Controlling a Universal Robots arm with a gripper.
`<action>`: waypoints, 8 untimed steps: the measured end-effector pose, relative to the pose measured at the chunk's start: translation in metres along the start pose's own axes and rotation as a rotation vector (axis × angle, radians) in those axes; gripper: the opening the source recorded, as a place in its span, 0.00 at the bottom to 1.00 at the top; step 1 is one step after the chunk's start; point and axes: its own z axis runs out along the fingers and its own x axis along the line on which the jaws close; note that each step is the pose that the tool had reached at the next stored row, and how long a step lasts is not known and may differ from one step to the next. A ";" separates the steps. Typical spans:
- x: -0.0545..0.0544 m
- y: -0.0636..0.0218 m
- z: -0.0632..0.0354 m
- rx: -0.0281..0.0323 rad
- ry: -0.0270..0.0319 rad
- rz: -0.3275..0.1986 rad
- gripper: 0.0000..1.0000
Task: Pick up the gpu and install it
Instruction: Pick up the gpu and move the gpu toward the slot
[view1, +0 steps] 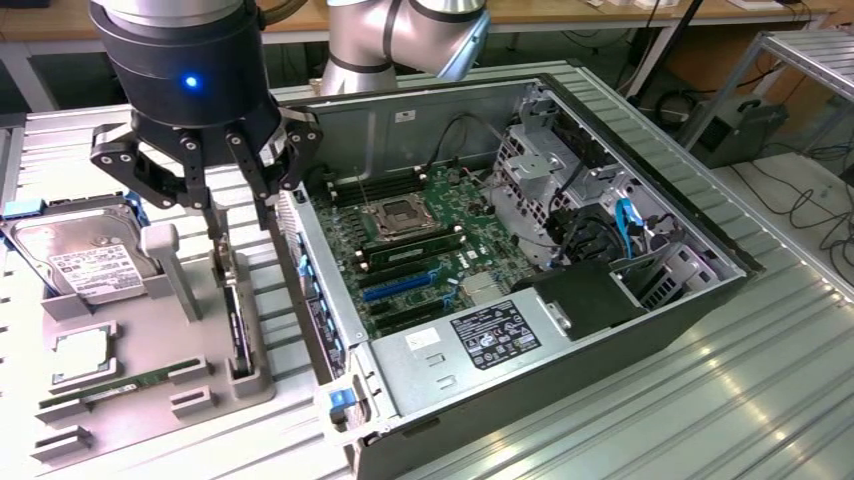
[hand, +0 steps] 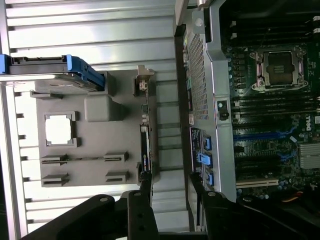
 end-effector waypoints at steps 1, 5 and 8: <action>0.000 0.0000 0.0001 0.0001 0.0000 0.000 0.42; 0.000 0.0000 0.0009 0.0000 0.0000 0.000 0.42; 0.000 -0.0001 0.0015 0.0000 0.0000 0.000 0.42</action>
